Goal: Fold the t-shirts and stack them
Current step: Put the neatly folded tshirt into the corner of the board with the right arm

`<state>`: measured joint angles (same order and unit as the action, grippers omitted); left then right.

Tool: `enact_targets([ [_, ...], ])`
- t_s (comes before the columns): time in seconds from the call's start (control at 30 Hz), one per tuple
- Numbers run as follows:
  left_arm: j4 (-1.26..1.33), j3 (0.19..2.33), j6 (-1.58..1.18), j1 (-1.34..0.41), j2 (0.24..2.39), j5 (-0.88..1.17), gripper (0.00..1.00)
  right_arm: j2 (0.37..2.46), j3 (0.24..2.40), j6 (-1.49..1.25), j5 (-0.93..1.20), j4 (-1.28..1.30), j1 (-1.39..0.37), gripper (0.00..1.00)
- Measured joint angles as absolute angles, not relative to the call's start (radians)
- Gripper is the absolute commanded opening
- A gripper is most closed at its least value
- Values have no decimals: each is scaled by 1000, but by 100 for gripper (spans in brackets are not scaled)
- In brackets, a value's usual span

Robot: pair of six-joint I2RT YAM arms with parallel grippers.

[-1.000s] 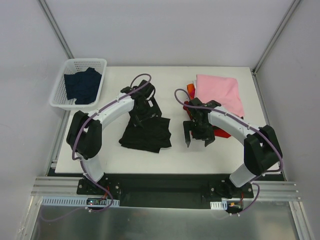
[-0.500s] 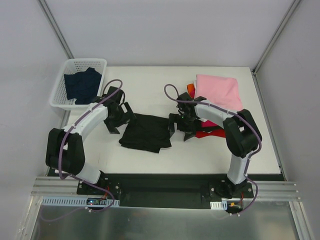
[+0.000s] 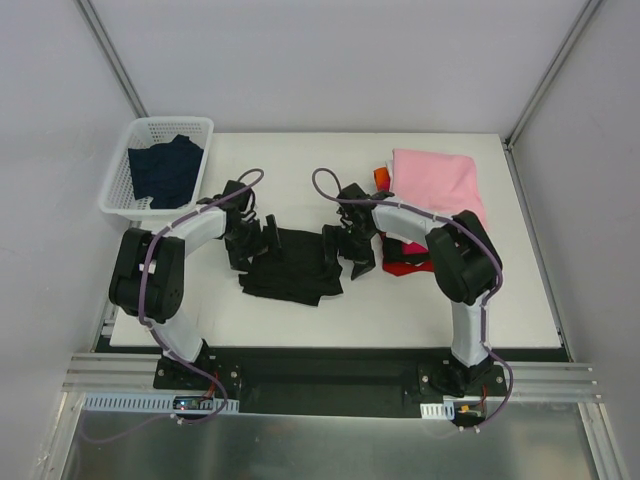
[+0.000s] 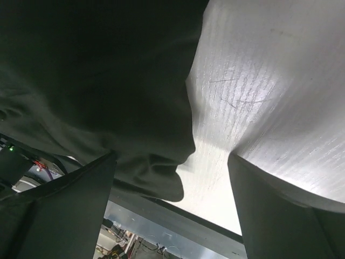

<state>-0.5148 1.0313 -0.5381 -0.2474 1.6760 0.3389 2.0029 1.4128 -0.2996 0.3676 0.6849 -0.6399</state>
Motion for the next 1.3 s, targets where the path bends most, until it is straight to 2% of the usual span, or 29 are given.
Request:
enact_targets([
  [0.4,-471,993,-480,-212,1681,415,97,2027,1425,-337,393,684,-641,87],
  [1.0,-503,966,-464,-209,1616,403,98,2088,1491,-392,479,640,-661,86],
  [1.3,-512,916,-503,-208,1504,403,98,2093,1513,-369,447,666,-662,85],
])
